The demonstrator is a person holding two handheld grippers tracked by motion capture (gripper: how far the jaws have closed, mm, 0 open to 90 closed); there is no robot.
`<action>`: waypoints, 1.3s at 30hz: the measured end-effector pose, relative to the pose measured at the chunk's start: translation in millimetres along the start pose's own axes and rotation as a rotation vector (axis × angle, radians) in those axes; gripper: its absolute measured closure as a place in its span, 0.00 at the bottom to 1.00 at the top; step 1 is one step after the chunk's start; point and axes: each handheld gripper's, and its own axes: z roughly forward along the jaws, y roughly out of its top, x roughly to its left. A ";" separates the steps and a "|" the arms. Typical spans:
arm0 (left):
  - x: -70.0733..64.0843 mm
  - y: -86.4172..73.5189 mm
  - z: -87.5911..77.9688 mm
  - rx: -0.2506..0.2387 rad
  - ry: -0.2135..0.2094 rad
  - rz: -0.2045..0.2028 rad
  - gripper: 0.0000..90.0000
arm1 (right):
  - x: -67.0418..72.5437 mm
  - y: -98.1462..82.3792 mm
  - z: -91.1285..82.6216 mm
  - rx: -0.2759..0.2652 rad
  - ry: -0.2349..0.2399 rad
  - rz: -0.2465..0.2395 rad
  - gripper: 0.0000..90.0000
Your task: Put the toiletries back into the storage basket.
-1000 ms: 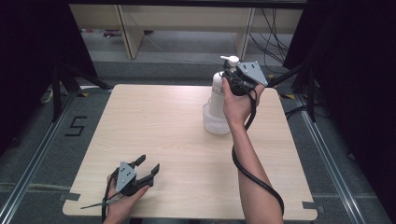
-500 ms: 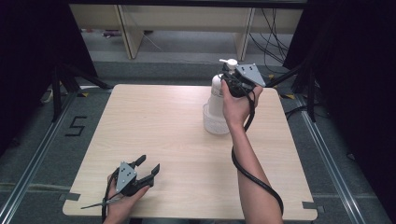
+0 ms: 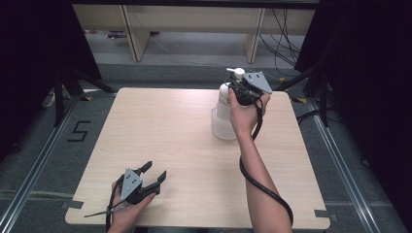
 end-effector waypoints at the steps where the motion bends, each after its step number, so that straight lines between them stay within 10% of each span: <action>1: -0.1 0.0 0.0 0.000 0.000 0.000 0.39 | -0.5 -1.7 0.5 0.003 -0.002 -0.003 0.67; 39: -0.5 -0.1 0.1 -0.001 -0.003 0.003 0.39 | -3.4 -30.5 6.0 0.072 -0.005 0.008 0.67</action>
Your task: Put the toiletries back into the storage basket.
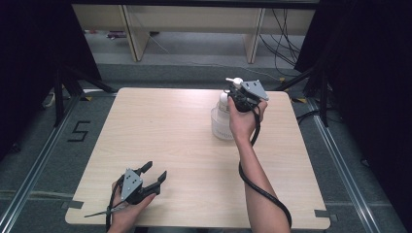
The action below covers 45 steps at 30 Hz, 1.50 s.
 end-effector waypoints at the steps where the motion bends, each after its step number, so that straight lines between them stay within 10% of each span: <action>1: 0.0 0.0 0.0 0.001 0.000 0.000 0.39 | 0.0 -0.6 0.4 -0.003 -0.002 -0.001 0.67; 29: -0.8 0.0 0.2 -0.001 -0.003 -0.002 0.39 | 3.5 -4.6 -3.7 0.020 0.012 -0.071 0.66; 45: -1.2 0.0 0.2 0.000 0.000 0.001 0.39 | 4.5 -7.0 -10.4 0.063 -0.007 -0.068 0.37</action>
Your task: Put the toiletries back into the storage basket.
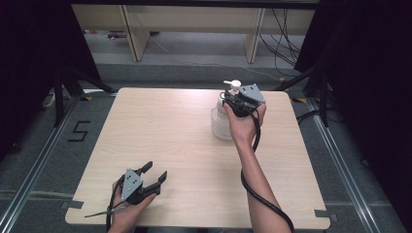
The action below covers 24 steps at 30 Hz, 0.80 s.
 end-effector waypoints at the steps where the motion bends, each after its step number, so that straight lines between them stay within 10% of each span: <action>1: 0.0 0.0 0.0 0.000 0.000 0.000 0.39 | -0.1 -0.3 -1.3 0.002 -0.005 -0.001 0.36; 24: -0.2 0.0 -0.1 0.000 0.002 -0.001 0.39 | -18.5 -9.9 -34.9 0.089 0.053 -0.035 0.32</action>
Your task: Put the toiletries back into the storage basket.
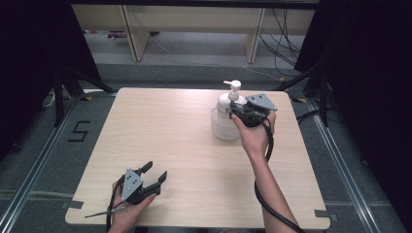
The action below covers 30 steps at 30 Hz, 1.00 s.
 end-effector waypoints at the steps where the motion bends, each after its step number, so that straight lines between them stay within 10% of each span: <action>1: 0.2 0.0 0.1 -0.001 0.000 -0.001 0.39 | -0.2 -1.1 -2.2 0.006 0.004 -0.002 0.32; 30: 1.5 -0.1 -0.4 -0.004 0.007 -0.017 0.39 | -16.1 -59.7 -53.6 0.053 0.072 -0.001 0.34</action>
